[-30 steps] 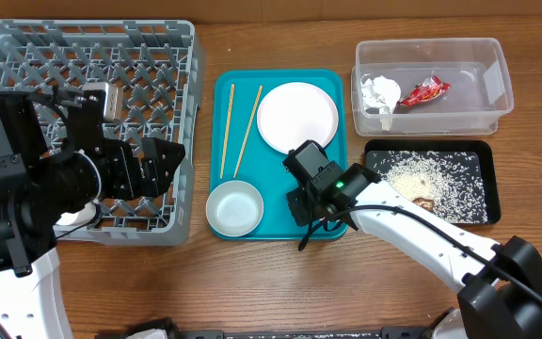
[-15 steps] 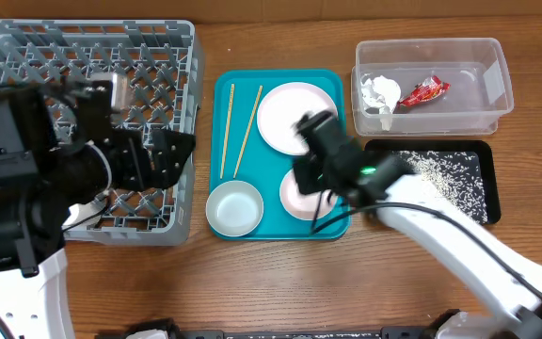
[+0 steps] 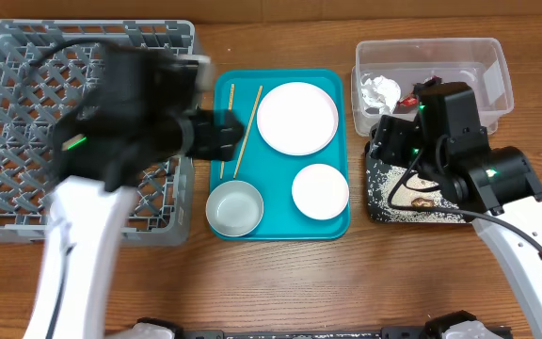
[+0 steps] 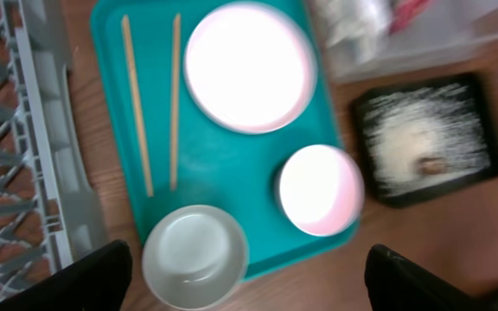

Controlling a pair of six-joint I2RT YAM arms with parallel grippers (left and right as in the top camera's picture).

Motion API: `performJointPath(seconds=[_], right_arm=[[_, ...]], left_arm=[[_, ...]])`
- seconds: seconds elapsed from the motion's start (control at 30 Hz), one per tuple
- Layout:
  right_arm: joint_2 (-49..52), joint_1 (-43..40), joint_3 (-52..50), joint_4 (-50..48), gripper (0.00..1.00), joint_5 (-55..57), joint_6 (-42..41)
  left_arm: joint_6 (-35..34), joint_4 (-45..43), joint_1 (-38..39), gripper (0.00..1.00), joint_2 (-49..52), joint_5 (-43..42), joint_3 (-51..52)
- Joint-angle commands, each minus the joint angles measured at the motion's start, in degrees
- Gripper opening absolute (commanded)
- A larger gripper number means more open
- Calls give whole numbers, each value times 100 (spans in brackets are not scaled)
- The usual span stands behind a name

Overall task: Sort waste into correct bins and load items into the dishwasher
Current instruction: 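Reach the left gripper to the chopsticks and grasp them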

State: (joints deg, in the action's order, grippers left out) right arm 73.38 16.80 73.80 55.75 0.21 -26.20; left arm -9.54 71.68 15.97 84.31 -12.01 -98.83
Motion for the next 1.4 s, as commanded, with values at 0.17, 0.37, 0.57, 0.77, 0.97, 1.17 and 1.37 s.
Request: performJointPath(seconds=[0.17,0.37,0.57,0.77,0.97,1.17,1.37], right_arm=[[-39,-37,83,186,77,-184,-68],[-39,-37,83,243,77,-179,-66],[-39,-37,83,232,77,-184,-68],[-39,-37,83,299,77,-181,-66],[-39,-37,83,308,77,-181,-66],[-39,-37,83,315,77,-181,-66],[-39,-37,83,332,77,-181,-66]], left_arm=[[-708,-833,367,81,1674,1762,87],[-330,-1405,179,69,2653,914,87],[-278,-1486,166,54,3456,944,87],[-101,-1628,166,50,3917,1008,87],[-72,-1827,168,50,4251,1202,87],[-44,-1976,164,46,4468,1305,87],[-11,-2006,164,11,4507,1303,85]])
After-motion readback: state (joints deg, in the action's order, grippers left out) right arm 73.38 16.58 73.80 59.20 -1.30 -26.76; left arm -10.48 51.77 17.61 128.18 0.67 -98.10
